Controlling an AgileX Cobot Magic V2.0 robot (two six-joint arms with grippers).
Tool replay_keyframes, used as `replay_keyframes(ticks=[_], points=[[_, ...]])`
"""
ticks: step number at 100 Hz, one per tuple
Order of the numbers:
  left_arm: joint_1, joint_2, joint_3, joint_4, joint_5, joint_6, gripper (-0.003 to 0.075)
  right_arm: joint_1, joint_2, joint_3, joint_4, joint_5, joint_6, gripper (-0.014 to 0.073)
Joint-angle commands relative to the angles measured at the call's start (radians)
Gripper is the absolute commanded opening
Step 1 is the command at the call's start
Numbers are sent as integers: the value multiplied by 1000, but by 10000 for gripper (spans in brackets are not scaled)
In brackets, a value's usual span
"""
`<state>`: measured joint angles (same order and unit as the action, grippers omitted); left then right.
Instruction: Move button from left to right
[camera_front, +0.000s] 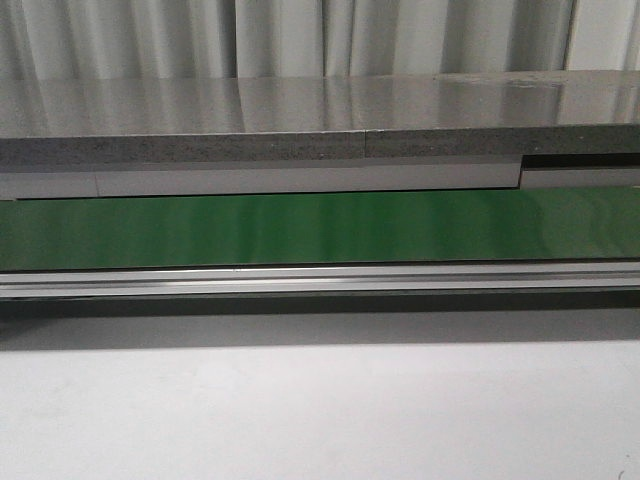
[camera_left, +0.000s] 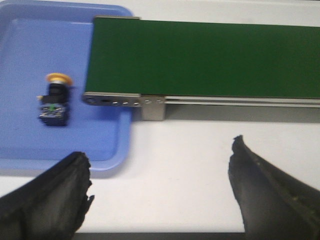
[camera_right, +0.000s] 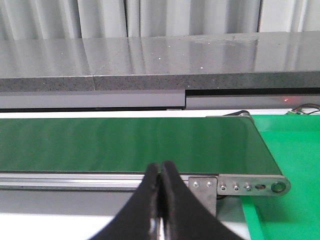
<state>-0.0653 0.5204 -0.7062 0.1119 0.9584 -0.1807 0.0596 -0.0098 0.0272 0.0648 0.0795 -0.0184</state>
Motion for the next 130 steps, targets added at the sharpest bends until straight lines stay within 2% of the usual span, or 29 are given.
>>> replay_keyframes(ticks=[1, 16, 25, 47, 56, 76, 93, 109, 130], points=[[4, 70, -95, 124, 3, -46, 557, 3, -21, -14, -7, -87, -2, -68], [6, 218, -227, 268, 67, -96, 557, 3, -21, -14, -7, -87, -2, -68], [28, 309, -293, 297, 74, -96, 557, 3, -21, -14, -7, -87, -2, -68], [169, 607, -430, 358, 65, -60, 557, 3, -21, -14, -7, -87, -2, -68], [247, 721, -479, 328, 57, -35, 557, 3, -21, -14, -7, -87, -2, -68], [368, 953, -555, 223, -60, -33, 557, 3, -21, -14, -7, -87, -2, -68], [415, 1080, -579, 169, -100, 8, 557, 3, -21, -14, -7, -87, -2, -68], [462, 1163, -579, -17, -154, 116, 556, 3, -21, -14, -7, -87, -2, -68], [472, 1235, -580, -37, -171, 131, 556, 3, -21, -14, -7, -87, -2, -68]])
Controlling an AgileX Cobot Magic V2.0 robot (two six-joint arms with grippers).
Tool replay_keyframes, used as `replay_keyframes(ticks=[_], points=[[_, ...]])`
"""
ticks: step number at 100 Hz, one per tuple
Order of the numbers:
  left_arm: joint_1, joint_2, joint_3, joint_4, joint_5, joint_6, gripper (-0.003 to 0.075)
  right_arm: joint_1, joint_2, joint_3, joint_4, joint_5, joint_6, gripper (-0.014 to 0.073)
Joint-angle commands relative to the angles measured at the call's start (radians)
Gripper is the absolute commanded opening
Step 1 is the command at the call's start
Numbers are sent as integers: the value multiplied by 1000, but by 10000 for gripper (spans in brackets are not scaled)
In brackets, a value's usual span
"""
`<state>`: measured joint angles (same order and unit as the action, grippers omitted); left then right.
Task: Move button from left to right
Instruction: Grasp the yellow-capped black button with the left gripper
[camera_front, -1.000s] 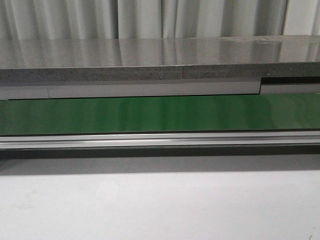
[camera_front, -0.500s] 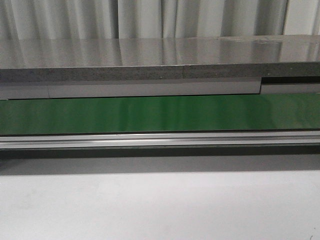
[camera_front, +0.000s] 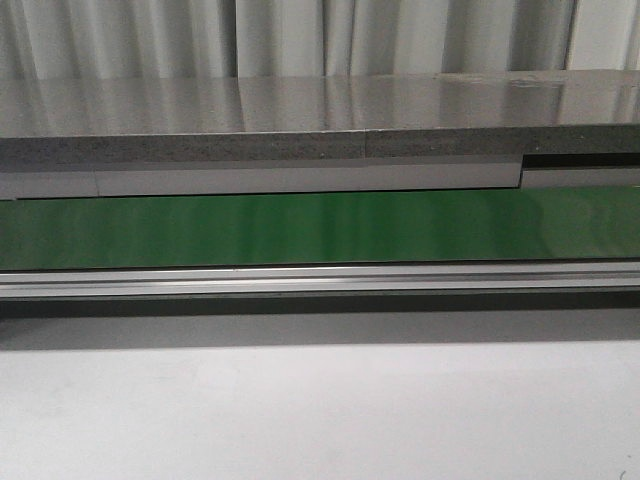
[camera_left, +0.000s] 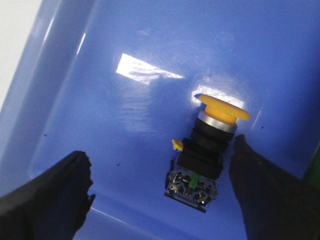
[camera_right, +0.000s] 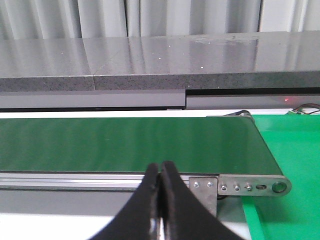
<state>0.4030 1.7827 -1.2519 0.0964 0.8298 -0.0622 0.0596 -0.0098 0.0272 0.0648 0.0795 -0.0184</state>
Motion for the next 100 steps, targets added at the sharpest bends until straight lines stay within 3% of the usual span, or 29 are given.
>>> replay_keyframes(ticks=[1, 26, 87, 100], points=[[3, -24, -34, -24, -42, 15, 556, 3, -21, -14, -7, -87, -2, -68], [3, 24, -34, -96, -52, 74, 556, 3, -21, -14, -7, -87, -2, -68], [3, 124, -34, -108, -65, 85, 555, 3, -21, -14, -7, -87, -2, -68], [3, 138, -34, -108, -65, 85, 519, 3, -21, -14, -7, -87, -2, -68]])
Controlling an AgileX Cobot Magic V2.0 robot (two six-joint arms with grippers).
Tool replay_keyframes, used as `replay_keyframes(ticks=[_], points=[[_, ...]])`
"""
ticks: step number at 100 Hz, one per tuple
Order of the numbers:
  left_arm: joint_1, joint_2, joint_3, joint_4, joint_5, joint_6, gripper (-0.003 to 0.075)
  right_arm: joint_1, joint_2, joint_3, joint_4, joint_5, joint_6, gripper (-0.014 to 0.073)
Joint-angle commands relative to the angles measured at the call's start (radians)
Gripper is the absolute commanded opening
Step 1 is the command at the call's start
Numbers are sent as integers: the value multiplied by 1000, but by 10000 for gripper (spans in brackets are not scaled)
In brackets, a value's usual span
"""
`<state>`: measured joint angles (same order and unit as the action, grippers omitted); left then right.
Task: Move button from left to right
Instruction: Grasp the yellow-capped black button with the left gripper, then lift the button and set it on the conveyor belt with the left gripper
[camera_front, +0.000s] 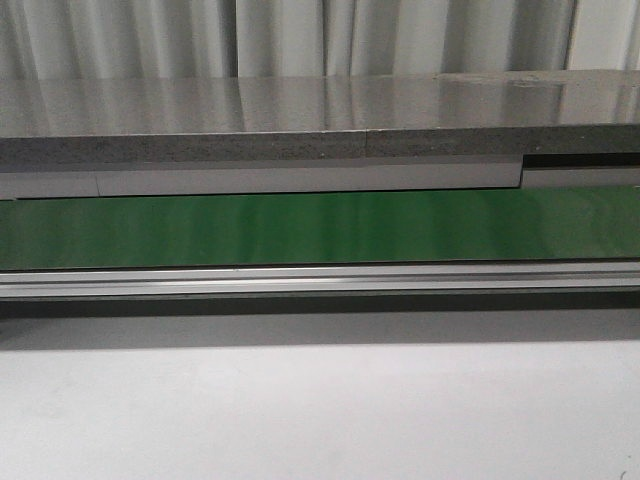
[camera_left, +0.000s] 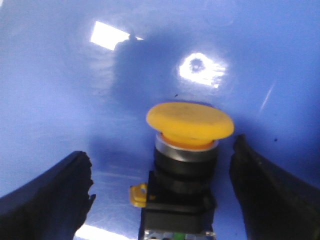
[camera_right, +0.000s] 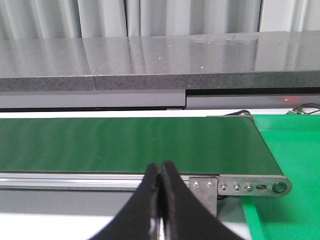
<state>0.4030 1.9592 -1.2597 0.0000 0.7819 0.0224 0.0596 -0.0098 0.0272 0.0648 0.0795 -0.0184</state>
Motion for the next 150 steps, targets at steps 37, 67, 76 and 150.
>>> replay_keyframes(ticks=[37, 67, 76, 150], points=[[3, -32, -33, -13, 0, 0, 71, 3, -21, -14, -7, -87, -2, -68], [-1, -92, -193, -105, 109, 35, 5, 3, -21, -14, -7, -87, -2, -68], [-16, -117, -242, -198, 161, 109, 5, 3, -21, -14, -7, -87, -2, -68], [-288, -141, -262, -137, 245, 128, 311, 3, -21, -14, -7, -87, -2, -68]])
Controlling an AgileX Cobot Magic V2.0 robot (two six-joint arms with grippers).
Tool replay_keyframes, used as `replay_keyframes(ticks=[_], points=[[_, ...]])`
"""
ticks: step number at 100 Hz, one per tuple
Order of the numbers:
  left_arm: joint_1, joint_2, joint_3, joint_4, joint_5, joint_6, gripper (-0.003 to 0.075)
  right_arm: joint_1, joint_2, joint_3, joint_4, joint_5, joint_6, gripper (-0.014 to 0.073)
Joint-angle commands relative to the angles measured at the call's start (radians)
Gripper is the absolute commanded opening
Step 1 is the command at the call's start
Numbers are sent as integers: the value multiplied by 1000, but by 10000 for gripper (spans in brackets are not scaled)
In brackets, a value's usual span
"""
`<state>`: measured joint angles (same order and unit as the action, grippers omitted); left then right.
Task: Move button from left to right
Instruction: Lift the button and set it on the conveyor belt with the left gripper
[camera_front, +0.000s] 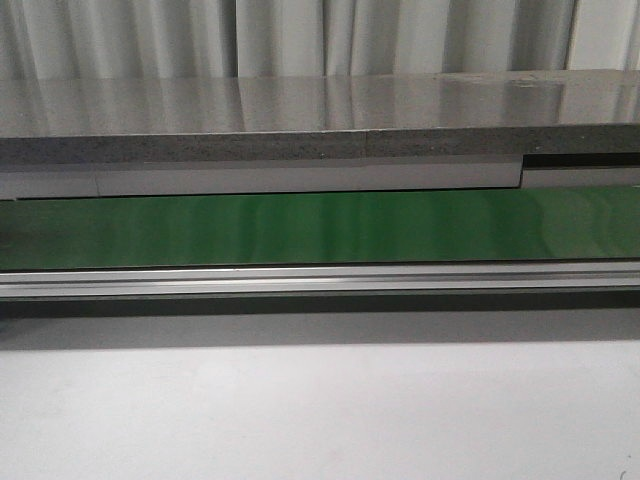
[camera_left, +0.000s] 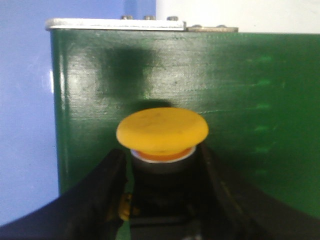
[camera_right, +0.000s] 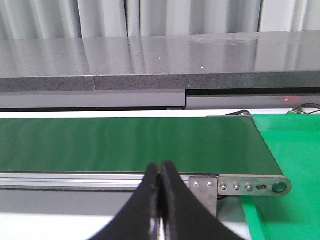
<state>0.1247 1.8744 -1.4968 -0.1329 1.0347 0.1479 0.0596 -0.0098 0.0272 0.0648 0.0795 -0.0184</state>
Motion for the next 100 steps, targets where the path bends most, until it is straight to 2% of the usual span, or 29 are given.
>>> replay_keyframes(ticks=[1, 9, 18, 40, 67, 82, 100], points=[[-12, -57, -25, -4, -7, 2, 322, 3, -21, -14, -7, -87, -2, -68], [-17, -57, -25, -3, 1, 2, 434, 3, -21, -14, -7, -87, -2, -68], [-21, -57, -24, -3, 14, 2, 485, 3, -21, -14, -7, -87, -2, -68], [-21, -69, -24, -46, 22, 6, 484, 3, -21, -14, -7, -87, -2, -68], [-38, -202, -21, -91, -68, 35, 484, 3, -21, -14, -7, -87, -2, -68], [-78, -338, 49, -91, -187, 38, 484, 3, -21, -14, -7, -87, -2, -68], [-169, -571, 260, -91, -393, 57, 484, 3, -21, -14, -7, -87, -2, -68]])
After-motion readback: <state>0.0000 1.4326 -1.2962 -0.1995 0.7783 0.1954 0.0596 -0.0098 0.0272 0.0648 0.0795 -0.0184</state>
